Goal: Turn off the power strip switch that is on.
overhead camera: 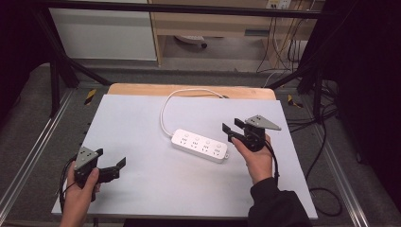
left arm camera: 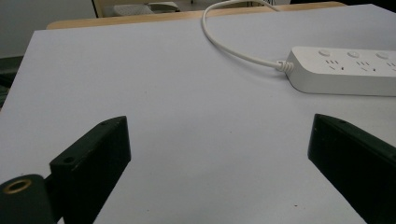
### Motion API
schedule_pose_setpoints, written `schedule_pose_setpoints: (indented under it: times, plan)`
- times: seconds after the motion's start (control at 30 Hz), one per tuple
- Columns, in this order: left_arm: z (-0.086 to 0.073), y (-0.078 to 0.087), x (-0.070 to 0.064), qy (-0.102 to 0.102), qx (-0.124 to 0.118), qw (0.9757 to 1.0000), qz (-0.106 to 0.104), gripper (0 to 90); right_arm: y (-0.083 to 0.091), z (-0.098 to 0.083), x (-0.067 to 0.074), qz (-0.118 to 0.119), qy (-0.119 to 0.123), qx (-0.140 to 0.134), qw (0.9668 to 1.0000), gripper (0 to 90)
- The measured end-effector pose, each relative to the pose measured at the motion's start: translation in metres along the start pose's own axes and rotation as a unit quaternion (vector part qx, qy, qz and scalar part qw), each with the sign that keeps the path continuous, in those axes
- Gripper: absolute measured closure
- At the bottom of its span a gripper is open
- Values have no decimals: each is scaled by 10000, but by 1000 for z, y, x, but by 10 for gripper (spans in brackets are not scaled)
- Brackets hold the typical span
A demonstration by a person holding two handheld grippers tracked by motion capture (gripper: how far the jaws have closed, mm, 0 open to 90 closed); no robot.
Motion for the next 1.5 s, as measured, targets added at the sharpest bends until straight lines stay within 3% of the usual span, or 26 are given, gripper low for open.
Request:
schedule_pose_setpoints:
  times: [0.33,0.77,1.03,1.5]
  plan:
    - [0,-1,-1,8,31,10000,-58,58,-18,2,12,151,166,13,9997,699]
    - [-1,-2,0,12,45,10000,-55,59,-38,-9,19,279,158,156,9994,858]
    - [-1,-2,0,6,48,10000,-63,59,-46,-14,22,336,77,186,9992,900]
    - [-1,-2,0,-6,61,10000,-54,59,-53,-21,28,438,19,304,9986,900]
Point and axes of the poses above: each handheld gripper's, and its own axes: y roughly backward along the jaws, z roughly out of its top, x roughly to its left, the point moved 2 cm from there along -y, roughly forward along the jaws, and after that the axes turned 14 degrees about -x, right-handed, at the moved point
